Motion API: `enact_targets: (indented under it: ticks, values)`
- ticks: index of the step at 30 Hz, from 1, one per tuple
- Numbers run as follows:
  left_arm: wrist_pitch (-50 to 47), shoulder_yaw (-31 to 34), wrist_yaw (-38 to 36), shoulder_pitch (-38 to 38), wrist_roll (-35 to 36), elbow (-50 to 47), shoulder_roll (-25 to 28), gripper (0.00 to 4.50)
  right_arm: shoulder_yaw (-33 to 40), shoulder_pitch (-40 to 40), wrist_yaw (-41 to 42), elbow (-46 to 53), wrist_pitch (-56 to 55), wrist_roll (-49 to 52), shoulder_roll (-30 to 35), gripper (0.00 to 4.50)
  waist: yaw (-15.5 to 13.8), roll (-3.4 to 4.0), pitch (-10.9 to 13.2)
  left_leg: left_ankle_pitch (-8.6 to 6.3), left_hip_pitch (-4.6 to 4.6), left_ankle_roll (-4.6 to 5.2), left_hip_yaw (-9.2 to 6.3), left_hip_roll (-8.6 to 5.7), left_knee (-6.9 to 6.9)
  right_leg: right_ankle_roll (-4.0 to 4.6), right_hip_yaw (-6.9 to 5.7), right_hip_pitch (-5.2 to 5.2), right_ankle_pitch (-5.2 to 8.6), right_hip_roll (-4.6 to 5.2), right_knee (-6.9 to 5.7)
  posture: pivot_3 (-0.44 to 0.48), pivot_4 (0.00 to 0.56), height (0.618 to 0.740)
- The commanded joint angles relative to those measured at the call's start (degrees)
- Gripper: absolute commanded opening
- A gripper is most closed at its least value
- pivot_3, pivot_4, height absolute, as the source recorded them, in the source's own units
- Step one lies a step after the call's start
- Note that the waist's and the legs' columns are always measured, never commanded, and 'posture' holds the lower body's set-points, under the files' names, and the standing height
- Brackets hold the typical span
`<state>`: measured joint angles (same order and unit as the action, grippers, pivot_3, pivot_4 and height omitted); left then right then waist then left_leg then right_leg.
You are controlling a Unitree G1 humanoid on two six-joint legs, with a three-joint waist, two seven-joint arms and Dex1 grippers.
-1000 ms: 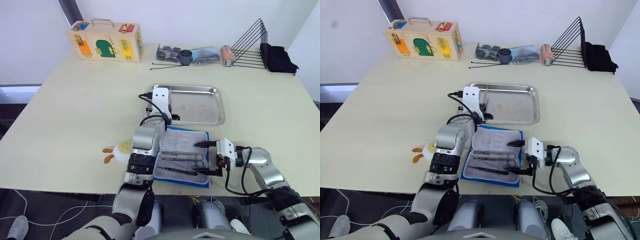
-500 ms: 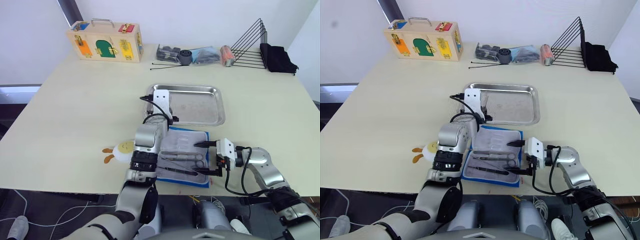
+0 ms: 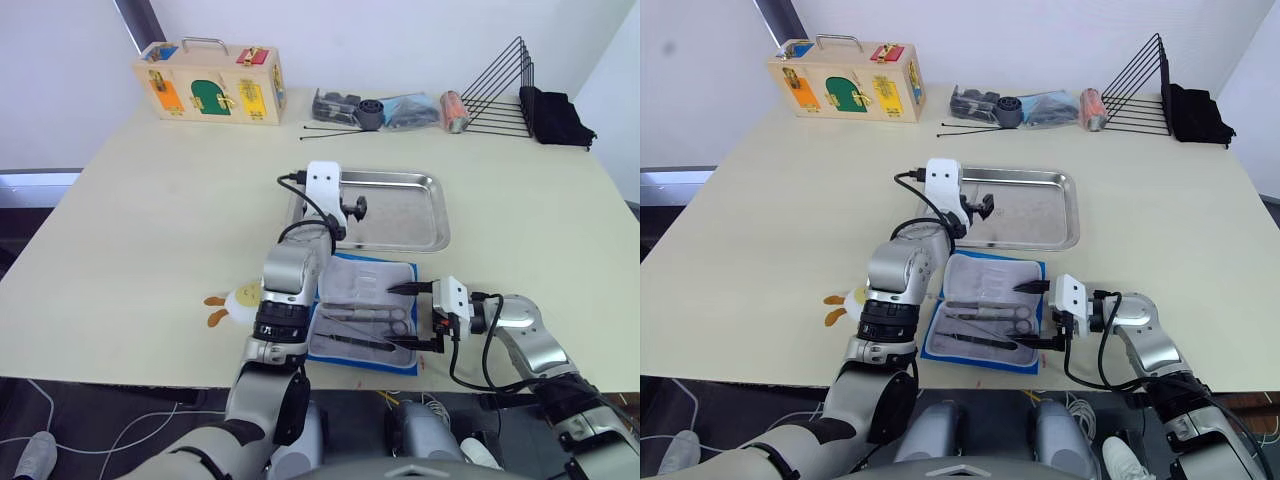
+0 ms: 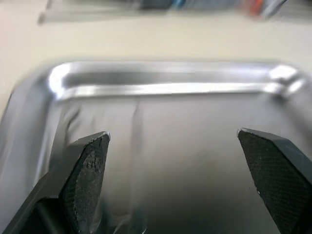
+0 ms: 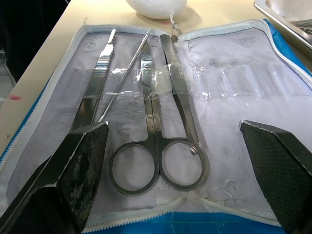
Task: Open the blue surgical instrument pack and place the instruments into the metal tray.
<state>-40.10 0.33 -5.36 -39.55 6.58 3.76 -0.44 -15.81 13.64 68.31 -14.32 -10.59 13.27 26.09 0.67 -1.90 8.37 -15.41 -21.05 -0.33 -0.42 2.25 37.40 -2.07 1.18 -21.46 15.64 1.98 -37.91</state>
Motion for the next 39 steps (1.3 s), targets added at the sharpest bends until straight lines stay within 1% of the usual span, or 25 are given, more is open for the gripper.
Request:
enact_targets:
  ticks: [1, 2, 3, 4, 6, 9, 13, 15, 18, 20, 22, 23, 25, 29, 33, 36, 39]
  values:
    - [6.4, -1.6, -8.3, 0.4, 1.9, -3.1, 4.0, 4.45, -3.1, -2.7, 0.0, -5.3, 1.9, -4.1, 0.0, 4.50, 0.1, 0.01, 0.0, 0.00, 0.01, 0.00, 0.00, 0.00, -0.02, 0.01, 0.00, 0.00, 0.00, -0.01, 0.00, 0.000, 0.150, 0.740]
    - [7.9, -1.8, -11.1, 0.9, 2.4, -3.2, 5.7, 4.45, -3.1, -2.7, 0.0, -5.3, 1.9, -4.1, 0.0, 4.50, 0.1, 0.01, 0.0, 0.00, 0.02, 0.01, 0.01, 0.00, -0.03, 0.01, 0.00, 0.00, 0.00, -0.01, 0.00, 0.000, 0.150, 0.740]
    - [9.5, -1.9, -15.5, 1.6, 3.7, -3.9, 8.0, 4.45, -3.1, -2.7, 0.0, -5.3, 1.9, -4.1, -0.1, 4.50, 0.1, 0.01, 0.0, -0.01, 0.02, 0.02, 0.00, 0.00, -0.03, 0.01, 0.00, 0.00, 0.00, -0.01, 0.00, 0.000, 0.150, 0.740]
    - [11.0, -2.1, -21.3, 2.8, 5.7, -5.2, 10.7, 4.45, -3.0, -2.7, 0.0, -5.4, 1.9, -4.1, -0.2, 4.50, 0.3, 0.01, 0.0, -0.05, 0.02, 0.09, -0.02, 0.00, -0.03, 0.01, -0.01, 0.00, 0.00, -0.01, 0.00, 0.000, 0.150, 0.740]
    - [13.8, -2.3, -30.5, 4.8, 8.5, -6.5, 15.7, 4.45, -3.0, -2.6, 0.0, -5.5, 1.8, -4.1, -0.3, 4.50, 0.5, 0.04, 0.0, -0.04, 0.05, 0.08, 0.06, 0.05, -0.07, 0.01, 0.09, -0.02, 0.00, -0.06, -0.01, 0.000, 0.150, 0.740]
    - [16.0, -1.4, -39.1, 6.9, 11.5, -6.0, 21.6, 4.45, -2.9, -2.6, 0.0, -5.6, 1.6, -4.0, -0.6, 4.50, 0.2, 0.03, 0.0, -0.04, 0.06, 0.07, 0.04, 0.06, -0.09, 0.03, -0.02, -0.02, 0.01, -0.06, 0.01, 0.000, 0.150, 0.740]
    - [18.0, 0.5, -54.0, 10.4, 17.3, -6.7, 30.6, 4.45, -2.5, -3.0, 0.2, -5.6, 1.1, -3.8, -0.4, 4.50, 0.4, 0.04, 0.0, -0.05, 0.11, 0.11, 0.04, 0.07, -0.09, 0.04, 0.10, -0.01, 0.02, -0.05, -0.01, 0.000, 0.150, 0.740]
    - [19.0, 0.9, -60.0, 11.6, 19.7, -6.7, 34.1, 4.45, -2.4, -3.1, 0.3, -5.6, 1.0, -3.8, -0.2, 4.50, 0.3, 0.04, 0.0, -0.05, 0.11, 0.11, 0.04, 0.10, -0.12, 0.07, 0.08, -0.03, 0.03, -0.08, 0.00, 0.000, 0.150, 0.740]
    - [23.3, 1.6, -71.0, 13.7, 21.3, -5.5, 40.3, 4.45, -2.2, -3.2, 0.4, -5.7, 0.7, -3.8, 0.0, 4.50, 0.2, -0.02, 0.0, -0.06, 0.07, 0.12, 0.05, 0.11, -0.12, 0.10, 0.01, -0.03, 0.05, -0.07, 0.03, 0.000, 0.150, 0.740]
    - [27.1, 2.2, -76.3, 14.5, 21.7, -3.8, 43.1, 4.45, -2.2, -3.2, 0.5, -5.7, 0.7, -3.8, 0.1, 4.50, 0.1, -0.03, 0.0, -0.06, 0.07, 0.12, 0.03, 0.11, -0.12, 0.14, 0.03, -0.04, 0.07, -0.05, 0.04, 0.000, 0.150, 0.740]
    - [28.3, 3.0, -81.4, 15.2, 23.5, -2.8, 45.3, 4.45, -2.1, -3.2, 0.6, -5.7, 0.6, -3.8, 0.2, 4.50, 0.1, -0.02, 0.0, -0.05, 0.08, 0.12, 0.03, 0.11, -0.11, 0.26, 0.03, -0.03, 0.14, -0.04, 0.03, 0.000, 0.150, 0.740]
    - [28.4, 3.3, -83.1, 15.5, 24.2, -2.5, 45.9, 4.45, -2.1, -3.2, 0.7, -5.7, 0.6, -3.8, 0.3, 4.50, 0.1, -0.02, 0.0, -0.06, 0.08, 0.13, 0.03, 0.11, -0.11, 0.27, 0.04, -0.04, 0.15, -0.04, 0.03, 0.000, 0.150, 0.740]
    - [30.0, 2.8, -86.3, 17.1, 29.2, -2.8, 49.7, 4.45, -2.0, -3.4, 0.8, -5.7, 0.5, -3.7, 0.4, 4.50, 0.1, -0.02, 0.0, -0.06, 0.07, 0.13, 0.02, 0.12, -0.12, 0.28, 0.02, -0.04, 0.16, -0.05, 0.04, 0.000, 0.150, 0.740]
    - [33.4, -1.2, -87.1, 21.1, 37.9, -3.7, 62.5, 4.45, -2.0, -3.6, 1.0, -5.6, 0.4, -3.5, 0.6, 4.50, 0.2, 0.11, 0.2, -0.07, 0.05, 0.15, -0.03, 0.21, -0.19, 0.27, 0.12, -0.12, 0.16, -0.03, 0.08, 0.000, 0.150, 0.740]
    - [38.1, -5.4, -87.1, 22.1, 43.1, -2.6, 71.4, 4.45, -1.8, -3.6, 1.2, -5.6, 0.4, -3.5, 0.7, 4.50, -0.3, 0.03, 0.3, -0.07, 0.05, 0.15, -0.06, 0.38, -0.23, 0.35, -0.01, -0.13, 0.22, 0.02, 0.13, 0.000, 0.150, 0.740]
    - [40.6, -7.9, -87.1, 21.5, 45.2, -1.4, 74.6, 4.45, -1.8, -3.4, 1.5, -5.8, 0.2, -3.5, 0.7, 4.50, -0.3, 0.05, 0.3, -0.07, 0.06, 0.15, 0.04, 0.37, -0.22, 0.36, 0.07, -0.14, 0.23, 0.03, 0.13, 0.000, 0.150, 0.740]
    - [43.9, -10.5, -87.1, 20.7, 45.5, -1.2, 76.2, 4.45, -1.7, -3.2, 1.6, -6.0, 0.2, -3.5, 0.7, 4.50, -0.3, 0.04, 0.3, -0.07, 0.04, 0.15, 0.13, 0.30, -0.22, 0.36, 0.05, -0.15, 0.24, -0.03, 0.14, 0.000, 0.150, 0.740]
